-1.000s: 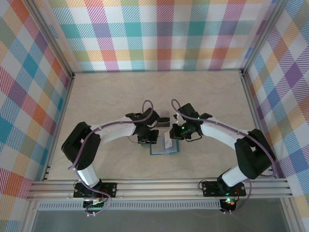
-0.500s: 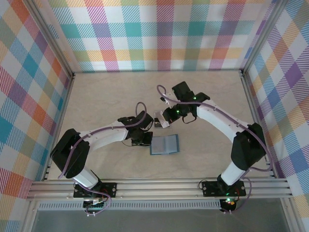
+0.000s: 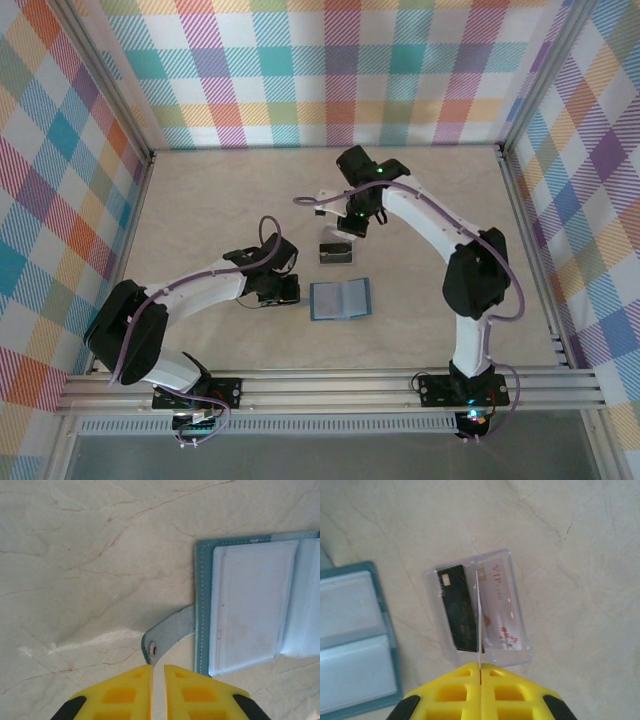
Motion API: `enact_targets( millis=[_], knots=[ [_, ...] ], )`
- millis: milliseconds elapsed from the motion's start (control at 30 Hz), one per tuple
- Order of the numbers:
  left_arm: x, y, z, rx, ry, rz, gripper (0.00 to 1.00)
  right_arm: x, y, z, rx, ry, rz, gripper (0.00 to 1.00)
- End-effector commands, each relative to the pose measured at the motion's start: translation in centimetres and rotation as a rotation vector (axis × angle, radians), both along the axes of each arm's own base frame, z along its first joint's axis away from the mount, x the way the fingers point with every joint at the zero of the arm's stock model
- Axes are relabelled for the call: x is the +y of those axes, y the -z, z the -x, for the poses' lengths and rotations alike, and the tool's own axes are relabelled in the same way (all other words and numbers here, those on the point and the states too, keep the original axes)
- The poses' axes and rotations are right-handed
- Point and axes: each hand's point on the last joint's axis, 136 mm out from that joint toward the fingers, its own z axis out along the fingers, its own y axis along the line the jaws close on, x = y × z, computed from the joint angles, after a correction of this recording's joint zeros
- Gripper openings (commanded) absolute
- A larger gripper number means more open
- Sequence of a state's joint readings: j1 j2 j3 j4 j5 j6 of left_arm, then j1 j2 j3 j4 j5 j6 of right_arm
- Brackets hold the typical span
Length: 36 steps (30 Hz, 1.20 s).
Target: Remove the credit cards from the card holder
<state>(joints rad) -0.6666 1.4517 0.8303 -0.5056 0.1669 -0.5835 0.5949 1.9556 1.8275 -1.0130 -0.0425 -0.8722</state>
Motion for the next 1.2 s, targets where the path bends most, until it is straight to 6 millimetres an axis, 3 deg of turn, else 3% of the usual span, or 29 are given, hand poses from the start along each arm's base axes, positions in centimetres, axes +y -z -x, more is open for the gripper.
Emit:
enact_targets(
  millis=[0,233,800,1000,1167],
  knots=[
    [0.5,-0.4,0.3,-0.001,-0.023,0.018,0.15,-0.9,0.6,-0.5,-0.007,-0.112,0.093,0.0],
    [1.4,-0.4,0.8,-0.002,-0.039,0.012,0.15,0.5,1.4,-1.7,0.015,-0.181,0.103,0.0],
    [2.0,-0.5,1.0,-0.007,-0.048,0.009,0.14,1.4,5.0,-1.3,0.134,-0.232,0.128,0.0],
    [2.0,-0.4,1.0,-0.003,-0.039,-0.001,0.14,1.9,5.5,-1.5,0.132,-0.231,0.119,0.1],
    [2.0,-0.2,1.0,-0.001,-0.037,-0.001,0.14,2.4,4.9,-3.4,0.043,-0.188,0.108,0.25]
  ],
)
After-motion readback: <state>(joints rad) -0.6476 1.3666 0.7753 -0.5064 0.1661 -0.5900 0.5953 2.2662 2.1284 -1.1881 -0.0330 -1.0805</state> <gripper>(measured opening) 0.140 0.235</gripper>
